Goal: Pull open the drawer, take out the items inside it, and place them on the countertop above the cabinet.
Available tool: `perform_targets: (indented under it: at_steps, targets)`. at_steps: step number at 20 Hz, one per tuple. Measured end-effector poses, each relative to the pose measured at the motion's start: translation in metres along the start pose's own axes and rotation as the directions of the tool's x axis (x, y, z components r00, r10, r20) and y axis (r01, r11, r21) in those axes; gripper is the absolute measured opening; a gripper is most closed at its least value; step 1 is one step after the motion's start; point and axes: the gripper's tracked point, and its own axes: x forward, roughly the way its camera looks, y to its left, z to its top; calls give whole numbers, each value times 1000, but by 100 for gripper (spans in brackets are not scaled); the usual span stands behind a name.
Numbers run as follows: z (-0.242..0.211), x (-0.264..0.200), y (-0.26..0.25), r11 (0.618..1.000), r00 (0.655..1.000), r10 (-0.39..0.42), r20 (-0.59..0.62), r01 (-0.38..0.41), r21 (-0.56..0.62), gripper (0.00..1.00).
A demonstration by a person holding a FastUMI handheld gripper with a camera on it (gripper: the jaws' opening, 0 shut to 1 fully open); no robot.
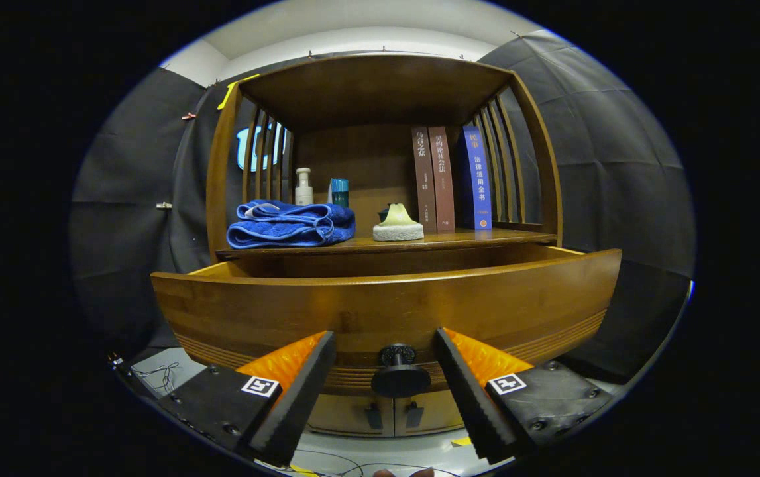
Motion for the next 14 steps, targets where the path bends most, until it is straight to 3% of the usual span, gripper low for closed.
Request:
perform_targets:
  at_steps: [14]
  targets:
    - [8, 94, -1, 999, 1000, -2, -12, 1, -41, 99]
